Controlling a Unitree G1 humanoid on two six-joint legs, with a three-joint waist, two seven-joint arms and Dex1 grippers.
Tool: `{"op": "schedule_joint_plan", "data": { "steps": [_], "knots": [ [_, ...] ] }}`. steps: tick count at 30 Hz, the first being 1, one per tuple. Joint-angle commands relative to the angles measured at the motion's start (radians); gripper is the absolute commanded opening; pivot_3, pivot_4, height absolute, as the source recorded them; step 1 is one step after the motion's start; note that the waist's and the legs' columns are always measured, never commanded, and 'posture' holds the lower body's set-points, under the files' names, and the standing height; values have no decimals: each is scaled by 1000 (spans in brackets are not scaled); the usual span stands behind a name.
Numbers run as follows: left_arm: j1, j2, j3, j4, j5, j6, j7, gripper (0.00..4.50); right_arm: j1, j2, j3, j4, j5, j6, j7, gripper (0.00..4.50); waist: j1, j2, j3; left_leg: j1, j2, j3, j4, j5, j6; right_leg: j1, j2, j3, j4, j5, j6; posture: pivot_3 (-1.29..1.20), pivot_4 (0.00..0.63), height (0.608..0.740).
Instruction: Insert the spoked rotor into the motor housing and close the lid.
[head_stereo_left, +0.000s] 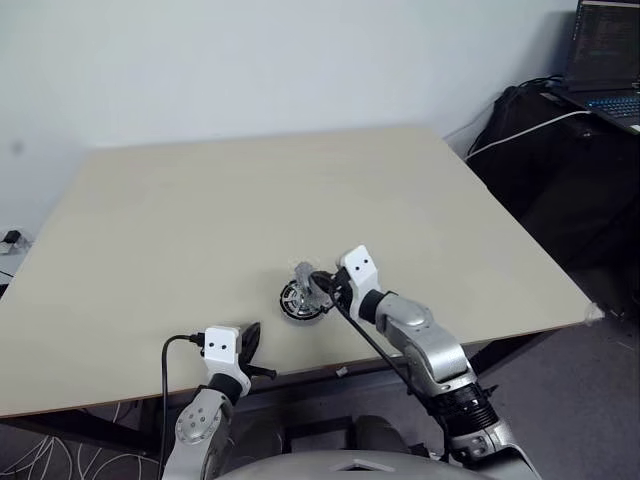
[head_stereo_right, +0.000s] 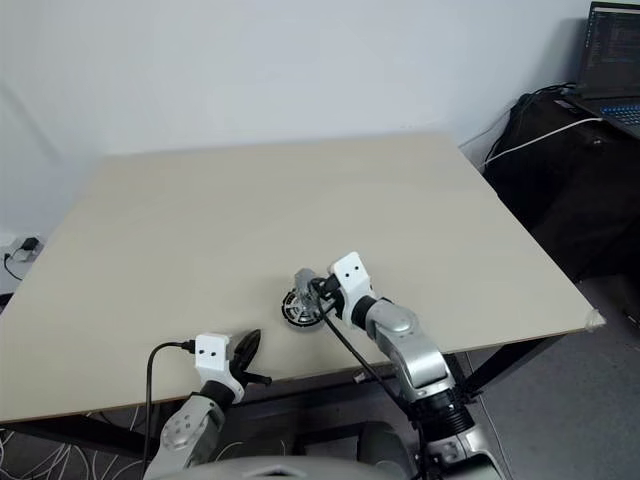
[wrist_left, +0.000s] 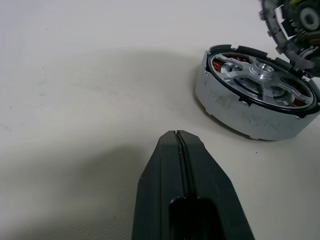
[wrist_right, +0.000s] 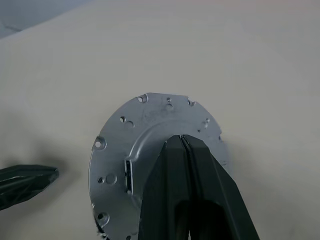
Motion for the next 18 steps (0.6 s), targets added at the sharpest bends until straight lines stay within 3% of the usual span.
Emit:
{"op": "schedule_joint_plan", "data": {
  "steps": [1,12,18],
  "knots": [
    [-7,-2,0,-50,-13,-5,-4,0,-35,20,40,57,-23,-20,15,39,-2,0,0,0,0,0,0,0,0,0,0,0,0,0,0,0,0,740],
    [1,-1,7,-53,-11,-10,-2,0,-69,70,79,212,-70,-66,22,39,-3,1,-1,2,0,0,0,0,0,1,0,0,1,0,0,0,0,740],
    [-6,1,15,-24,-12,-25,-10,0,-41,60,42,103,-33,-71,45,39,-2,1,-1,4,0,0,0,-1,-2,3,0,0,2,-1,-1,0,0,740]
  ]
}}
